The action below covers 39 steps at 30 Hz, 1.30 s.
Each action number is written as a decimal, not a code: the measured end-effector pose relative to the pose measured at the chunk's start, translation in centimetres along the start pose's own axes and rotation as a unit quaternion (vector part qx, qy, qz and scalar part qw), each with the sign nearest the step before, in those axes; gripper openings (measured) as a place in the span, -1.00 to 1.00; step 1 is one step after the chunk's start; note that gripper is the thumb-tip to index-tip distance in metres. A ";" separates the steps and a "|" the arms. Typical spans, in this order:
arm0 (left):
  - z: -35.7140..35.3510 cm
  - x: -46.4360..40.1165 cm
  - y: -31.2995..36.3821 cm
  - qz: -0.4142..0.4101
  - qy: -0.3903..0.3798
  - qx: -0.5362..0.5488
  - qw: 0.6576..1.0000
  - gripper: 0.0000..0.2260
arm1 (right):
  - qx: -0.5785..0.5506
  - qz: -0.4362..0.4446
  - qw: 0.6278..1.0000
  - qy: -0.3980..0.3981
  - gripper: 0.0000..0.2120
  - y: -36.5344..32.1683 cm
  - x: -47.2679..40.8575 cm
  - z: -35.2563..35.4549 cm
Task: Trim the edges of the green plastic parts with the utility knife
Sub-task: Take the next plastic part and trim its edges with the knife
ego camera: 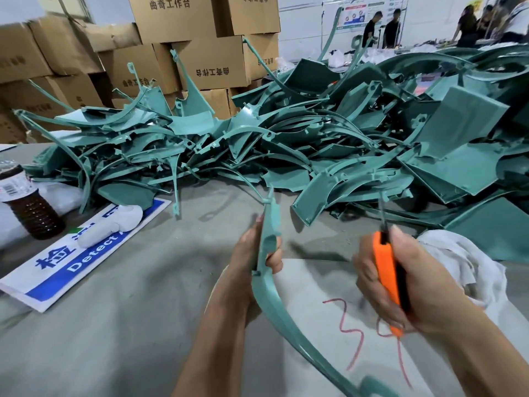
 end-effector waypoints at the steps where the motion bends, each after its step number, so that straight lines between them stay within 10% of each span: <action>1: 0.1 -0.3 -0.5 0.013 0.004 -0.019 1.000 -0.47 | 0.091 0.020 0.993 0.072 -0.36 0.0 -0.1 1.1; 8: -0.8 -0.7 -1.9 0.048 -0.008 -0.133 0.990 -0.54 | 0.478 0.169 0.837 0.206 -0.56 -2.6 0.6 -0.1; 27: -4.4 2.1 -3.4 0.167 -0.144 -0.026 0.975 -0.72 | 0.446 0.211 0.850 0.182 -0.58 -2.6 0.3 -1.2; 34: -4.6 2.0 -4.4 0.212 -0.185 0.020 0.959 -0.83 | 0.523 0.250 0.782 0.229 -0.64 -3.2 0.5 -1.5; 39: -6.0 3.0 -4.7 0.233 -0.281 0.040 0.930 -0.55 | 0.539 0.258 0.757 0.263 -0.67 -3.4 0.5 -1.1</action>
Point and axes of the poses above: each hand's wrist, its own x-axis away from the middle knuckle, its own z-axis out of the back of the hand, y = z × x, the point moved 9 cm from there along -x, towards the middle knuckle, and after that the axes turned 7 degrees about x, right-handed, at the moved point
